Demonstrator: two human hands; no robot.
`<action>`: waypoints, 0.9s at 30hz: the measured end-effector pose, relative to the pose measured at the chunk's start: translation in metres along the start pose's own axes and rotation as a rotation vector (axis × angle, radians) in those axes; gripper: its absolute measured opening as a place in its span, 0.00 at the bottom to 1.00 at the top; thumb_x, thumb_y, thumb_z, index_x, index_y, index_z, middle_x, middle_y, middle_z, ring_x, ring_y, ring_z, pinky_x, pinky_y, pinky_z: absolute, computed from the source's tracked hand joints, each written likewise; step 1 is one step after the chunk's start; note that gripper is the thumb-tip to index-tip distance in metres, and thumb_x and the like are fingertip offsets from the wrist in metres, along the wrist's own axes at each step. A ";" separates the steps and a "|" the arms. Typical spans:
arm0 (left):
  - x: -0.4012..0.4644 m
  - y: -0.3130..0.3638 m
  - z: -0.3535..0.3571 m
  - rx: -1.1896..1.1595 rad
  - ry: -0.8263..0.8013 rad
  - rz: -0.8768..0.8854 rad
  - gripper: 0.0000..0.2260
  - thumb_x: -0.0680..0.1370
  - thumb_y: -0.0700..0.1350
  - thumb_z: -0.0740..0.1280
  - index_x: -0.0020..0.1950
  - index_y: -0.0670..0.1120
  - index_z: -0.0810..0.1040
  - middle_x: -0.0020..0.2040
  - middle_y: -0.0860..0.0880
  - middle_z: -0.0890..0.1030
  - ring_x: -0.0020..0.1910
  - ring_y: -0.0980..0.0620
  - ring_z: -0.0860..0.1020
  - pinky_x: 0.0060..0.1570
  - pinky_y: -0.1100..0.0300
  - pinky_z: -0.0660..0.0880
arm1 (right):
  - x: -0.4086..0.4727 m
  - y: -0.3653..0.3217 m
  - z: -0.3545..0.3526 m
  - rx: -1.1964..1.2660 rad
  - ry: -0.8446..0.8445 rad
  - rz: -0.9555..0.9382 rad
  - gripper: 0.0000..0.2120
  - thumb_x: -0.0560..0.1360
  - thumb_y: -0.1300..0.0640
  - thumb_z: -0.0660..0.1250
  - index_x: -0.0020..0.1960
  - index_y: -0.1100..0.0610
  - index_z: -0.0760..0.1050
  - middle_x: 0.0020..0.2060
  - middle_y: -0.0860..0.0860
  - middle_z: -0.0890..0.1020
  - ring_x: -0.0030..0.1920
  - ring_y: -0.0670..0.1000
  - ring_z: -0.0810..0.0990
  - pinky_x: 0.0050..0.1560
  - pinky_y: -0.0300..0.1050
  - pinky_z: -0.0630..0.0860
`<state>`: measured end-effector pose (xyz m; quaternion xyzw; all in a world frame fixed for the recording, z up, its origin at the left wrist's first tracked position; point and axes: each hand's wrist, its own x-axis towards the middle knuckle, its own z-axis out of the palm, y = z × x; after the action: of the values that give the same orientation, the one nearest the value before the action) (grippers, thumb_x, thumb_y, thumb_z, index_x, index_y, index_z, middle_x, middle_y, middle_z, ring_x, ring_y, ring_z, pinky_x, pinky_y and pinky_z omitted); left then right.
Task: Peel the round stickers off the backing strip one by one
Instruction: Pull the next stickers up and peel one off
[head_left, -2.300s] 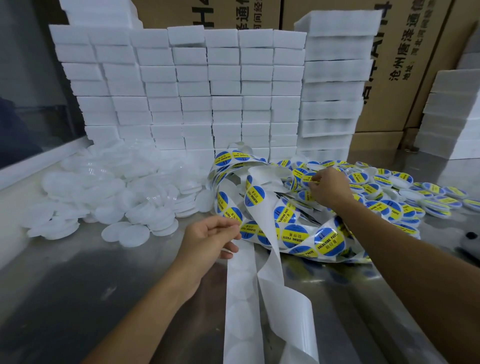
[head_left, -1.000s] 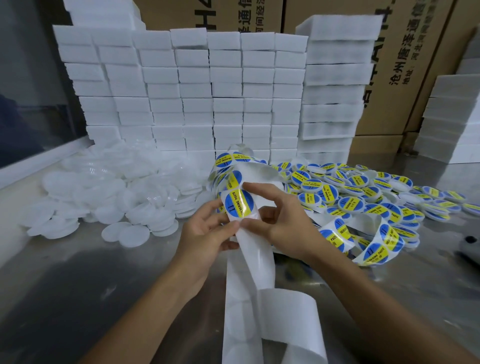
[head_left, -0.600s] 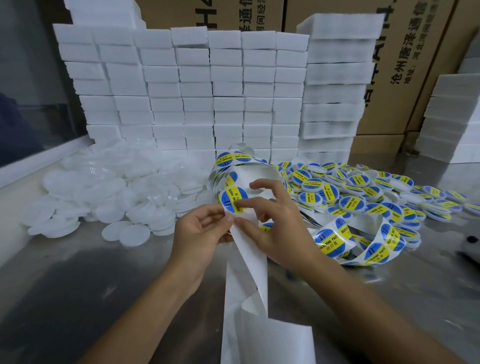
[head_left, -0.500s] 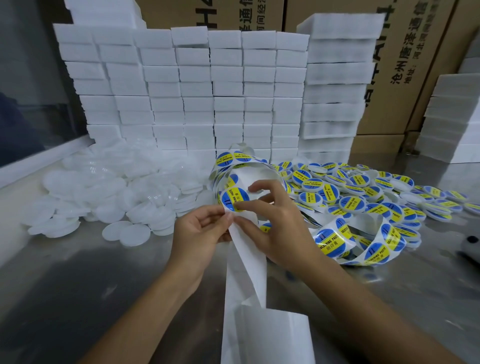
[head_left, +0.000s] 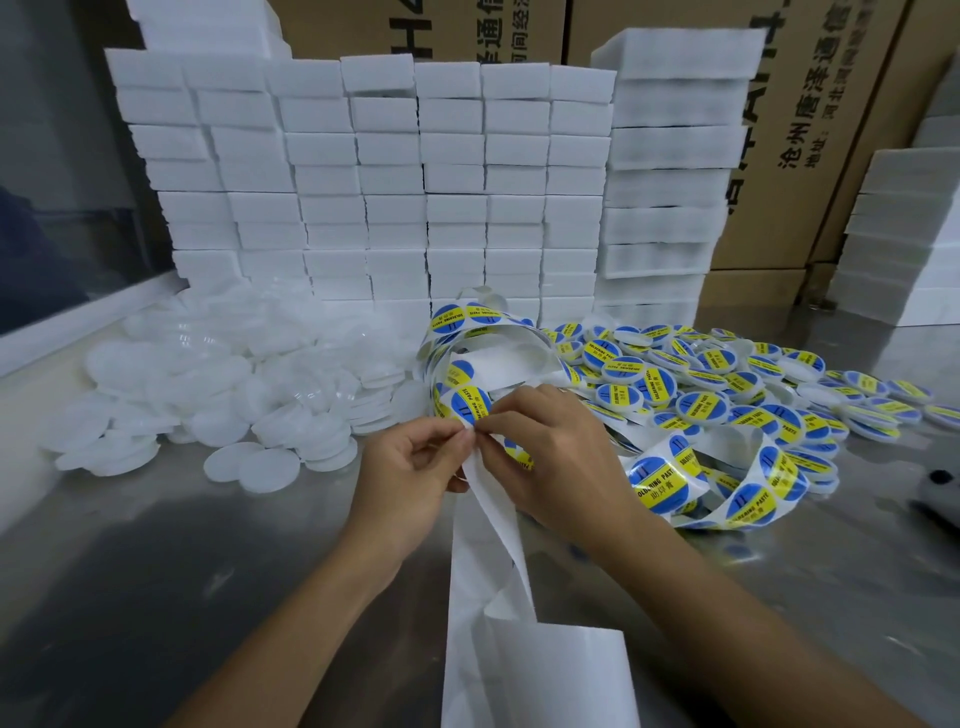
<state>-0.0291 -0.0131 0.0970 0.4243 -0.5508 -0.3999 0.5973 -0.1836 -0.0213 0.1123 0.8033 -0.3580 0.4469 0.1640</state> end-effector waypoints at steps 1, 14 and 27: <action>0.000 0.000 0.000 0.011 -0.007 0.017 0.07 0.77 0.37 0.69 0.43 0.47 0.84 0.37 0.49 0.85 0.35 0.55 0.82 0.36 0.62 0.80 | 0.000 -0.001 0.000 0.005 -0.003 0.008 0.04 0.74 0.60 0.72 0.44 0.60 0.84 0.39 0.55 0.83 0.38 0.59 0.80 0.37 0.55 0.75; 0.000 0.000 0.002 0.104 -0.020 0.054 0.06 0.76 0.36 0.70 0.45 0.46 0.84 0.40 0.42 0.84 0.38 0.49 0.81 0.39 0.51 0.81 | -0.002 -0.004 -0.002 0.074 -0.056 0.168 0.04 0.74 0.60 0.71 0.42 0.61 0.80 0.37 0.53 0.80 0.39 0.54 0.77 0.39 0.52 0.75; 0.010 -0.018 -0.012 0.165 0.118 -0.054 0.07 0.75 0.38 0.72 0.42 0.50 0.81 0.34 0.50 0.84 0.32 0.55 0.80 0.33 0.61 0.78 | 0.011 0.015 -0.013 0.761 0.123 1.034 0.13 0.74 0.61 0.66 0.31 0.53 0.75 0.24 0.42 0.74 0.25 0.41 0.70 0.29 0.32 0.70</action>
<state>-0.0162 -0.0276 0.0826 0.5096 -0.5341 -0.3432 0.5807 -0.1989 -0.0288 0.1277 0.5020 -0.5053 0.6091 -0.3488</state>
